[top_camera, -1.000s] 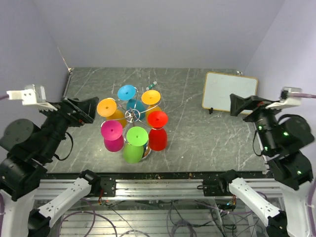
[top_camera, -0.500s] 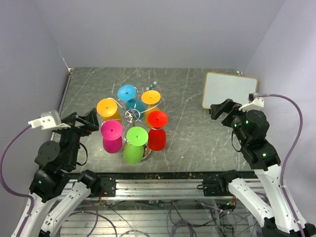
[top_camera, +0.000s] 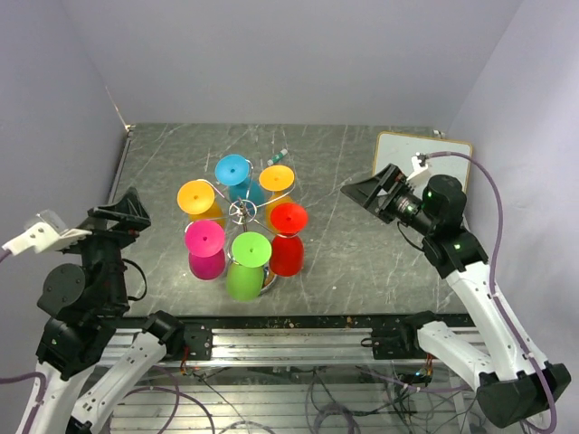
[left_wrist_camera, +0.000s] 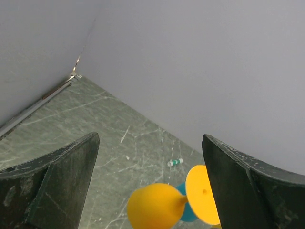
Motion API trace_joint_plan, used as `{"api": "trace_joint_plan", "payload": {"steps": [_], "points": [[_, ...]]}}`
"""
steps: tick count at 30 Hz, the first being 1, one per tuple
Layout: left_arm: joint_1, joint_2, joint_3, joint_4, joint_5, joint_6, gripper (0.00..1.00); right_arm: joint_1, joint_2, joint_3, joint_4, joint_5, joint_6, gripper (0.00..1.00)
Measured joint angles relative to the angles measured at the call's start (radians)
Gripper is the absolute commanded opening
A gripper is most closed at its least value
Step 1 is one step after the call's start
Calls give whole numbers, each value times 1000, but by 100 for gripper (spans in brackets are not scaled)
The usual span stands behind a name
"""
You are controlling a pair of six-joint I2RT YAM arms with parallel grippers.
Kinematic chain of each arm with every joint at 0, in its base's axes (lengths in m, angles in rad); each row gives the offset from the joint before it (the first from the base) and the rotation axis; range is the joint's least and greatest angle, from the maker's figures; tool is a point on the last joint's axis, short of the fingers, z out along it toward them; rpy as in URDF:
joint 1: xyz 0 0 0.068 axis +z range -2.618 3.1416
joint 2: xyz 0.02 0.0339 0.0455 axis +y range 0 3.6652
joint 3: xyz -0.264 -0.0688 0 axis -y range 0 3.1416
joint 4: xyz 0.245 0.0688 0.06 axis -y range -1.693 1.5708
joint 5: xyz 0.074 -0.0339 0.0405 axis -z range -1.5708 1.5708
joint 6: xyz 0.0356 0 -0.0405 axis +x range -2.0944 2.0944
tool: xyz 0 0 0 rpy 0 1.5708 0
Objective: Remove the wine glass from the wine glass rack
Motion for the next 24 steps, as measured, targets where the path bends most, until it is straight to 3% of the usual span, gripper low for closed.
{"api": "trace_joint_plan", "payload": {"steps": [6,11,17,24], "points": [[0,74,140,-85,-17,-39,100,17,35,0,118,-213,127,100],[1,108,260,-202,6,-112,100,107,90,42,176,-314,167,99],[2,106,336,-248,98,-91,99,239,148,98,198,-340,163,91],[2,52,301,-253,163,-82,99,337,195,128,187,-322,115,81]]}}
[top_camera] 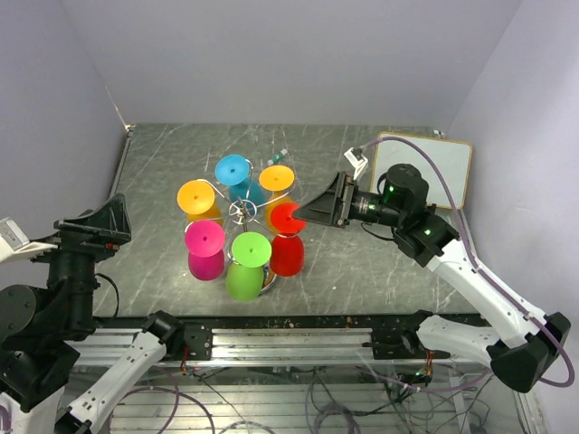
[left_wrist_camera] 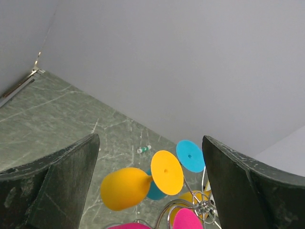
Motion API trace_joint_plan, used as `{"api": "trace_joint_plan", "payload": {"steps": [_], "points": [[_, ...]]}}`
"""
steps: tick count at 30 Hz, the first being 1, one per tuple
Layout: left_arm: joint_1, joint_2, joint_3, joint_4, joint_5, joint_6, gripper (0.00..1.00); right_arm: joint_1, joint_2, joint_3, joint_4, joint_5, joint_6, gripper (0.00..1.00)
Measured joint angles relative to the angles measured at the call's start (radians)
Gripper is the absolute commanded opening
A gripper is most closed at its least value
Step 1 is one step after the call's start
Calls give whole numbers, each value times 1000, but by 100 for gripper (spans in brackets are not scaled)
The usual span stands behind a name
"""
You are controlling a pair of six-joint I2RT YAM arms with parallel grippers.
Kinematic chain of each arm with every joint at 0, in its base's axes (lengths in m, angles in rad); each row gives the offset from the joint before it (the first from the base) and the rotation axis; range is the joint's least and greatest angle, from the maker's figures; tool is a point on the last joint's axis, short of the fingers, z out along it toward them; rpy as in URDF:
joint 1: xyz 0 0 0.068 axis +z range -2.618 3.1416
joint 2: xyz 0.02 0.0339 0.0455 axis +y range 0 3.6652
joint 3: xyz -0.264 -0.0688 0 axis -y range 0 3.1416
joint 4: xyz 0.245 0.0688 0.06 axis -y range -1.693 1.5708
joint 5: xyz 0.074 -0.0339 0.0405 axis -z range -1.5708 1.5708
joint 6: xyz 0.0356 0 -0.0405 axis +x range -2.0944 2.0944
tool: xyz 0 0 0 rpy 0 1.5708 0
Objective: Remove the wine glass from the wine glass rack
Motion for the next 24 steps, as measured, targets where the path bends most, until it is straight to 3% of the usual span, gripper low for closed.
{"api": "trace_joint_plan", "payload": {"steps": [11,24], "points": [[0,39,18,-8,59,12,96,92,61,95,-150,148,-118,69],[0,39,18,-13,90,21,95,109,71,156,-275,261,-192,53]]}}
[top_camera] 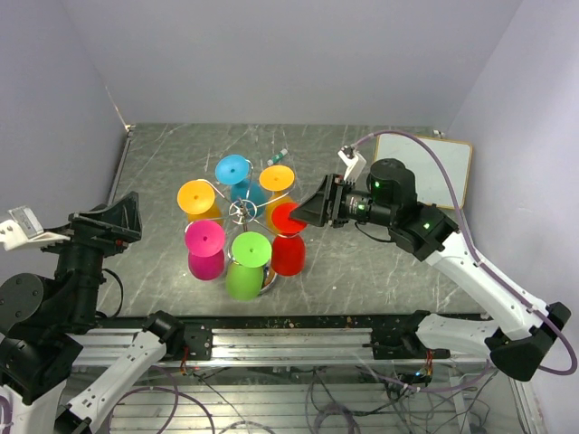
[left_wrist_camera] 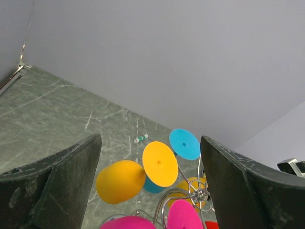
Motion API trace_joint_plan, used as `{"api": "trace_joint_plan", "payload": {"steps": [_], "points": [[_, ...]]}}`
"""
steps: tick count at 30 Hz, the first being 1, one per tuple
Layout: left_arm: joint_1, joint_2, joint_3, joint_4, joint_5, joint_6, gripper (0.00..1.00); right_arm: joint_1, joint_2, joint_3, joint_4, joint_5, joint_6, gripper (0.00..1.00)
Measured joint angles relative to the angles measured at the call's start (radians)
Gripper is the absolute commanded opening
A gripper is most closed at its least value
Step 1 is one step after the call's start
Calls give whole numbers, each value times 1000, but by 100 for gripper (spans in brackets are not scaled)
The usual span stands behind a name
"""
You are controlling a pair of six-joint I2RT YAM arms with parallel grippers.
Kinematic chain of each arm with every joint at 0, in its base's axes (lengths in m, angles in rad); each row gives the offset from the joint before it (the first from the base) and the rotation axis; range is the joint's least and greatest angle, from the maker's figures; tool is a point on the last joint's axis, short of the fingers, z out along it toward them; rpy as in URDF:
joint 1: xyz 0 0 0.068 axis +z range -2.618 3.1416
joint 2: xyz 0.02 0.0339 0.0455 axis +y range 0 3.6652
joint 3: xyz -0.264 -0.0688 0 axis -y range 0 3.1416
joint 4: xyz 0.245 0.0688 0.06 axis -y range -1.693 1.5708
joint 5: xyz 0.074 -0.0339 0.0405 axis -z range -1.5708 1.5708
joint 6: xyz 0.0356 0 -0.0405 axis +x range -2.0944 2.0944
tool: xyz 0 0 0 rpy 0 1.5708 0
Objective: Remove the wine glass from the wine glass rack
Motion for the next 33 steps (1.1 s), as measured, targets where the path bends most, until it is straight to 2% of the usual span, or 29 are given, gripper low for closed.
{"api": "trace_joint_plan", "payload": {"steps": [23,33], "points": [[0,15,0,0,40,-1,94,5,-24,20,-6,12,-5,16],[0,16,0,0,55,-9,94,5,-50,9,34,10,47,3]]}}
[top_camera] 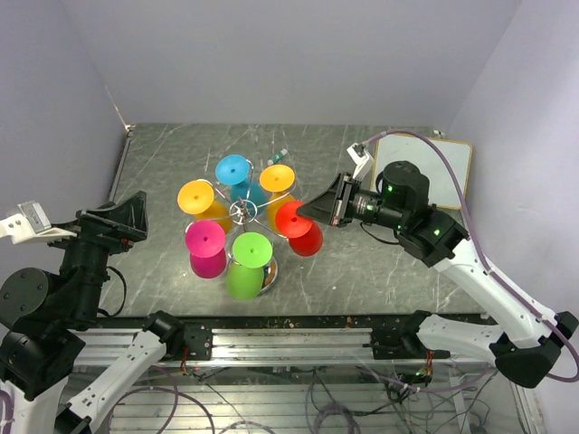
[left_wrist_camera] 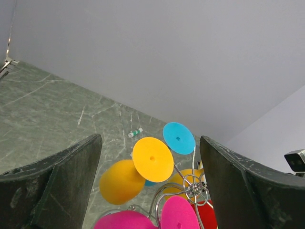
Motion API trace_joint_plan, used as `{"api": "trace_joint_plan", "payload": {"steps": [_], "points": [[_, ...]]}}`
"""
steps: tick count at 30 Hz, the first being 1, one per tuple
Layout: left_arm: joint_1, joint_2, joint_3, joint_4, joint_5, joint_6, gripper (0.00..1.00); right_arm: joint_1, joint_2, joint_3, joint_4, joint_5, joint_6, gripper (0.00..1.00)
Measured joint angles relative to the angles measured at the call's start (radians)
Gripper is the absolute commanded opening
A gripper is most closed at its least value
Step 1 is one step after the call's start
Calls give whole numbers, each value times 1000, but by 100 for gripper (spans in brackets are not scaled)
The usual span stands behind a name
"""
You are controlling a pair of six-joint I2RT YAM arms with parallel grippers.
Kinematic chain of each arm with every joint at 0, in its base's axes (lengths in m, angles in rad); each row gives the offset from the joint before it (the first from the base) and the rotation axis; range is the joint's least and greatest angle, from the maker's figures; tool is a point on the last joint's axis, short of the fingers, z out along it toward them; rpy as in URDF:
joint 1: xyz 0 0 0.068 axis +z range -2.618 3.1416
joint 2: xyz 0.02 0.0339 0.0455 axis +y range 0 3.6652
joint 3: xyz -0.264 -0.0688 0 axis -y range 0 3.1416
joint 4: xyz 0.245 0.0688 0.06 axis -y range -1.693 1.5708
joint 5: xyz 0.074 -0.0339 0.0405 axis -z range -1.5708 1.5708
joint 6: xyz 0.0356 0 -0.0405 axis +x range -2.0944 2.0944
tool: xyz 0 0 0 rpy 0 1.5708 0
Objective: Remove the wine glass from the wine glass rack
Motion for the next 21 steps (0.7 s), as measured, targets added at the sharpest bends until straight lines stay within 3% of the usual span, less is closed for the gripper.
{"api": "trace_joint_plan", "payload": {"steps": [8,21], "points": [[0,1,0,0,4,-5,93,0,-41,-65,64,12,108,0],[0,17,-1,0,4,-14,93,2,-60,-79,32,46,305,0]]}}
